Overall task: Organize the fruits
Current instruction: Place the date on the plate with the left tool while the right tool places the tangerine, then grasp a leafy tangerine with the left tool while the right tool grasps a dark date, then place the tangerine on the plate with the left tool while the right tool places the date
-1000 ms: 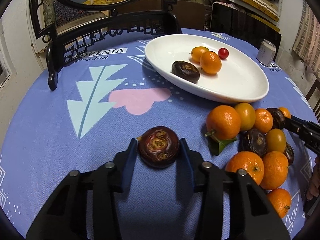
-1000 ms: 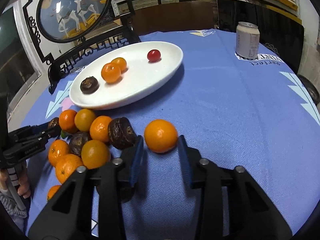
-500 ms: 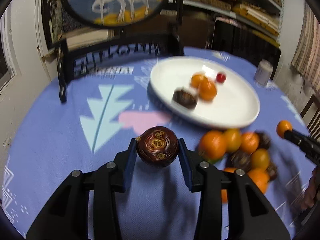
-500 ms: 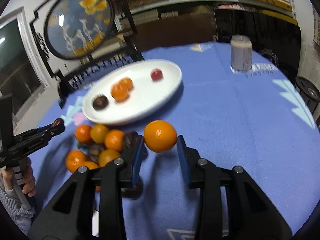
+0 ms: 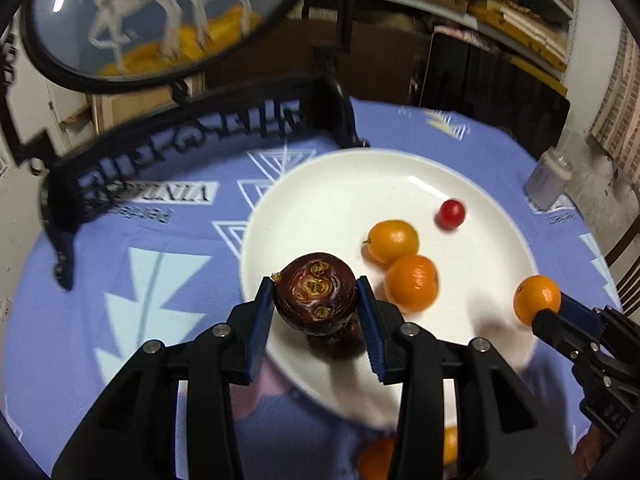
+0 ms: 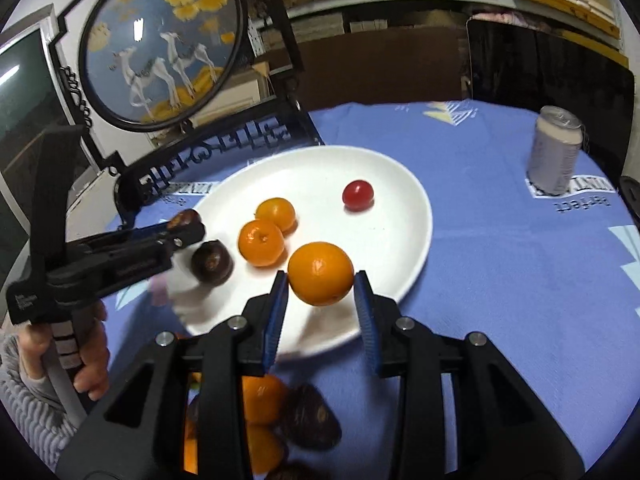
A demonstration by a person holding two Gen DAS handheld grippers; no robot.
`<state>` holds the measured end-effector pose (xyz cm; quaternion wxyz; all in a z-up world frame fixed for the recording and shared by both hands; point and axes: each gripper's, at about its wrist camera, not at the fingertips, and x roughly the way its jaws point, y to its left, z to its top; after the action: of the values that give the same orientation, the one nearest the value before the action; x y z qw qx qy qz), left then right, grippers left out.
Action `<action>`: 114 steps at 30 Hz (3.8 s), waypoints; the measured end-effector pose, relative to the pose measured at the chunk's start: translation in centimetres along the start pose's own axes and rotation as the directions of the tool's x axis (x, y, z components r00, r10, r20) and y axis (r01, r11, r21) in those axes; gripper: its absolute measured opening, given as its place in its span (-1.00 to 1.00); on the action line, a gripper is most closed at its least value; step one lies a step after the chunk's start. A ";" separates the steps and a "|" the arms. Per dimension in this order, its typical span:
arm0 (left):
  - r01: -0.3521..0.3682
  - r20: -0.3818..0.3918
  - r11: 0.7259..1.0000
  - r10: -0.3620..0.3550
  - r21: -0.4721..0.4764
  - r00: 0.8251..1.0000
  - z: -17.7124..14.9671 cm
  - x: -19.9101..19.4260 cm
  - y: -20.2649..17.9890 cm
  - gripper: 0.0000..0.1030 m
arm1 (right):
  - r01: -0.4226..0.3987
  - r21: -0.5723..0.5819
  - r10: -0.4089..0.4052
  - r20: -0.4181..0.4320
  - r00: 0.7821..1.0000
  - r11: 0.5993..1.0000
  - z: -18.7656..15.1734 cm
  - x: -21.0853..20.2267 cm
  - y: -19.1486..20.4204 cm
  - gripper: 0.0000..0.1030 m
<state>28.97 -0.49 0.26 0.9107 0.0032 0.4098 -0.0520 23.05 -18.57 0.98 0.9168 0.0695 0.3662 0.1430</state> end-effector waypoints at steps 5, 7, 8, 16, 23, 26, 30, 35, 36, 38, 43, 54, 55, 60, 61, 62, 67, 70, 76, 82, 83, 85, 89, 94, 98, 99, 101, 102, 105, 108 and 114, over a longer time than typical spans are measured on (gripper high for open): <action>0.001 0.033 1.000 -0.002 0.019 0.999 -0.5 -0.3 -0.1 0.29 | -0.003 0.022 0.003 0.007 1.000 1.000 -0.2 -0.3 -0.4 -0.04; 0.007 0.049 1.000 -0.008 0.014 0.999 -0.8 -1.6 0.0 0.29 | -0.008 0.031 0.007 0.016 1.000 1.000 -0.4 -1.1 -0.4 -0.02; 0.007 0.057 1.000 -0.007 0.004 0.998 -1.0 -2.5 0.3 0.29 | -0.010 0.034 0.009 0.021 1.000 0.999 -0.5 -1.6 -0.4 0.00; 0.013 0.070 0.996 -0.007 -0.085 0.998 -7.0 -7.7 2.8 0.30 | -0.025 0.019 0.024 0.069 0.997 1.000 -3.8 -6.7 0.9 0.29; -0.001 0.057 1.000 0.002 -0.017 0.998 -10.7 -8.9 1.3 0.30 | -0.006 -0.010 0.006 0.039 0.999 1.000 -8.0 -8.7 1.1 0.44; 0.013 0.064 1.000 -0.013 0.002 0.998 -10.5 -8.5 0.5 0.30 | -0.007 -0.007 0.007 0.044 0.999 1.000 -7.9 -8.8 1.0 0.46; 0.002 0.050 0.999 -0.005 0.053 0.999 -10.2 -7.3 -0.9 0.30 | -0.014 0.001 0.014 0.029 0.999 1.000 -7.8 -8.5 0.5 0.46; -0.025 0.079 0.999 0.022 0.043 0.997 -9.6 -6.7 -0.9 0.37 | -0.029 0.002 0.029 0.022 0.999 1.000 -7.8 -8.5 0.6 0.47; -0.042 0.081 0.998 0.039 0.037 0.996 -9.6 -6.6 -0.4 0.52 | -0.030 0.000 0.030 0.023 0.999 1.000 -7.8 -8.5 0.7 0.48; -0.119 0.083 0.992 0.117 0.028 0.990 -9.9 -6.9 0.7 0.75 | -0.028 -0.005 0.028 0.024 0.999 1.000 -7.9 -8.6 0.7 0.49; -0.077 0.064 0.993 0.083 -0.092 0.995 -10.5 -8.3 4.7 0.75 | -0.030 0.005 0.030 0.029 0.999 1.000 -7.8 -8.8 0.5 0.49; -0.096 0.090 0.994 0.092 0.050 0.992 -10.8 -7.1 0.9 0.75 | -0.024 -0.002 0.024 0.025 0.999 1.000 -7.9 -8.6 0.6 0.49; -0.093 0.092 0.994 0.087 0.054 0.992 -10.8 -7.0 0.7 0.75 | -0.024 -0.001 0.024 0.023 0.999 1.000 -7.9 -8.6 0.6 0.49; -0.077 0.080 0.994 0.071 0.076 0.994 -10.6 -6.1 0.1 0.74 | -0.021 -0.006 0.021 0.015 1.000 1.000 -7.9 -8.4 0.8 0.49; -0.070 0.078 0.995 0.064 0.077 0.995 -10.5 -5.9 0.1 0.73 | -0.021 -0.005 0.021 0.014 1.000 1.000 -7.9 -8.4 0.7 0.49; -0.056 0.077 0.995 0.050 0.078 0.996 -10.5 -5.7 0.0 0.70 | -0.021 -0.004 0.021 0.013 1.000 1.000 -7.9 -8.4 0.7 0.49; 0.029 0.047 0.995 -0.034 0.090 0.998 -10.6 -5.2 -0.7 0.29 | -0.032 0.021 0.032 -0.017 0.999 0.999 -8.0 -7.9 0.2 0.49; 0.091 0.035 0.990 -0.095 0.109 0.995 -10.8 -5.4 -1.1 -0.15 | -0.063 0.053 0.065 -0.044 0.997 0.997 -7.9 -7.8 -0.3 0.49; 0.124 0.031 0.988 -0.127 0.089 0.991 -11.1 -5.7 -0.5 -0.26 | -0.079 0.054 0.082 -0.060 0.995 0.995 -8.0 -8.1 -0.5 0.49; 0.060 0.038 0.997 -0.062 0.038 0.997 -11.2 -6.4 1.4 -0.26 | -0.066 0.012 0.067 -0.111 0.992 0.998 -9.3 -7.3 0.0 0.47; 0.055 0.038 0.998 -0.056 0.030 0.998 -11.1 -6.4 1.6 -0.26 | -0.065 0.005 0.065 -0.121 0.991 0.998 -9.6 -7.1 0.2 0.45; 0.041 0.037 0.999 -0.042 0.029 0.998 -11.1 -6.4 1.9 -0.26 | -0.060 -0.011 0.058 -0.143 0.988 0.998 -9.9 -6.5 0.5 0.36; 0.020 0.039 0.998 -0.023 0.056 0.999 -11.3 -6.2 1.5 -0.26 | -0.050 -0.037 0.042 -0.196 0.980 0.998 -10.6 -5.3 0.8 0.04; 0.012 0.049 0.998 -0.016 0.069 0.999 -11.4 -6.1 1.4 -0.25 | -0.032 -0.084 0.015 -0.192 0.981 0.996 -11.1 -4.8 1.5 0.02; 0.026 0.043 0.998 -0.029 0.066 0.999 -11.4 -5.8 1.6 -0.24 | -0.026 -0.105 0.006 -0.184 0.983 0.994 -11.2 -4.8 1.9 -0.18; 0.034 0.040 0.998 -0.036 0.059 0.999 -11.3 -5.8 1.6 -0.24 | -0.024 -0.107 0.004 -0.183 0.983 0.994 -11.2 -4.8 1.9 -0.18; 0.049 0.031 0.998 -0.051 0.045 0.998 -11.2 -5.6 1.9 -0.23 | -0.019 -0.113 -0.002 -0.181 0.983 0.993 -11.3 -4.8 2.0 -0.18; 0.053 0.030 0.998 -0.055 0.040 0.998 -11.2 -5.5 2.0 -0.23 | -0.018 -0.113 -0.003 -0.182 0.983 0.993 -11.2 -4.8 2.0 -0.18; 0.062 0.029 0.998 -0.063 0.032 0.998 -11.3 -5.6 2.1 -0.24 | -0.018 -0.104 -0.001 -0.180 0.984 0.994 -11.1 -4.9 1.9 -0.19; 0.063 0.029 0.998 -0.063 0.010 0.998 -11.3 -5.8 2.3 -0.25 | -0.013 -0.083 -0.001 -0.161 0.987 0.997 -10.6 -5.3 1.3 -0.19; 0.078 0.108 0.997 -0.077 -0.006 0.991 -10.2 -8.4 2.3 -0.26 | -0.013 -0.029 0.010 -0.097 0.995 0.999 -9.3 -6.9 0.2 -0.19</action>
<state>16.00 3.04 -0.31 0.9287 -0.0202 0.3602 -0.0852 11.83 -20.34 -1.21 0.8981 0.0509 0.4075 0.1571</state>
